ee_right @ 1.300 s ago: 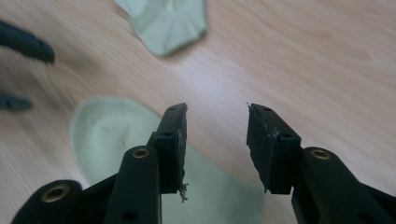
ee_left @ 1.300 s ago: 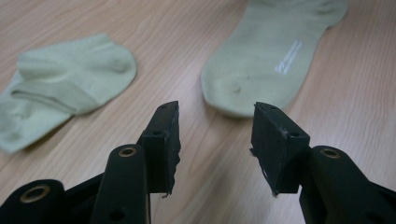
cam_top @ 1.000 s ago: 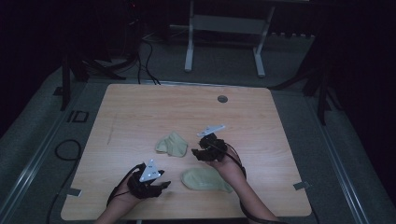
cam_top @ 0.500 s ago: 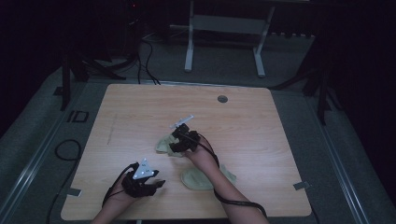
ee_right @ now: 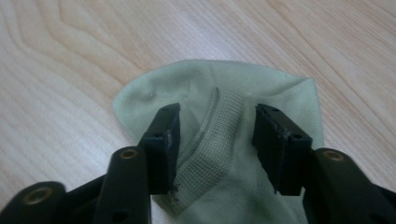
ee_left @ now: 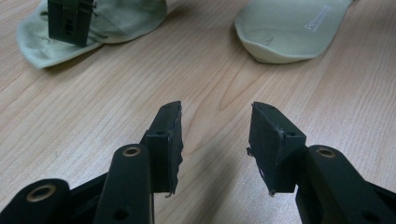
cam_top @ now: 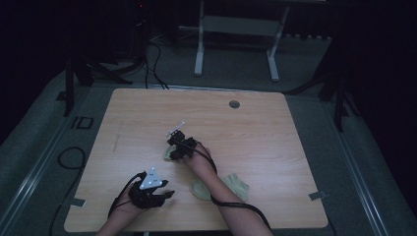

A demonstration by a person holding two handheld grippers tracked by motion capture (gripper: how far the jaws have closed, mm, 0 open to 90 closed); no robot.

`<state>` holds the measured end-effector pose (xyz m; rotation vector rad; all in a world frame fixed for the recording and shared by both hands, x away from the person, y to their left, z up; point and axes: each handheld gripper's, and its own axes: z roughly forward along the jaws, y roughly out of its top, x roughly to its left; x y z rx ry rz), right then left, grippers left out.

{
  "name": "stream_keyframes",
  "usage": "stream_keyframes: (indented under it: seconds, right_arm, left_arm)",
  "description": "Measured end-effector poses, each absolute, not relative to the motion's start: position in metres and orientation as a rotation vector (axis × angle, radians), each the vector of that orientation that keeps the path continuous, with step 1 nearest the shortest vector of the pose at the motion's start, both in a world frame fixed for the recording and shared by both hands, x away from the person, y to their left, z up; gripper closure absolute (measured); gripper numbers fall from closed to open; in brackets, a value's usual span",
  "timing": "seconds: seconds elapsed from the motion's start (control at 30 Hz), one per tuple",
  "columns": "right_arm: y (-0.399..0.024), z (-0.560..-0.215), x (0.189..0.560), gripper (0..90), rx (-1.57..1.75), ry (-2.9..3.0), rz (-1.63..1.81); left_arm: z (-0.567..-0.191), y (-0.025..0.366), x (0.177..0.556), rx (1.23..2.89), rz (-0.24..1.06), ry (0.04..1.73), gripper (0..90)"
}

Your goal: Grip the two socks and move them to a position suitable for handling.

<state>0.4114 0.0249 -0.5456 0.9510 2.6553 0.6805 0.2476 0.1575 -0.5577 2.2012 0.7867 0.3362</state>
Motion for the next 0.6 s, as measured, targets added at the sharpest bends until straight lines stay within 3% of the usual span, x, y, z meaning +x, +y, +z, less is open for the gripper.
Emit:
stream_keyframes:
  seconds: [0.17,0.37,0.6]
  right_arm:
    - [0.026,-0.545,0.412,79.6,0.955,2.634,0.665]
    - [0.018,-0.536,0.417,82.2,0.987,2.635,0.683]
    - [-0.006,-0.499,0.415,82.2,0.973,2.567,0.737]
  left_arm:
    - [-0.558,0.157,0.248,2.200,0.340,0.789,53.8]
    - [-0.560,0.157,0.248,2.204,0.329,0.786,53.8]
    - [-0.560,0.156,0.248,2.201,0.328,0.787,53.8]
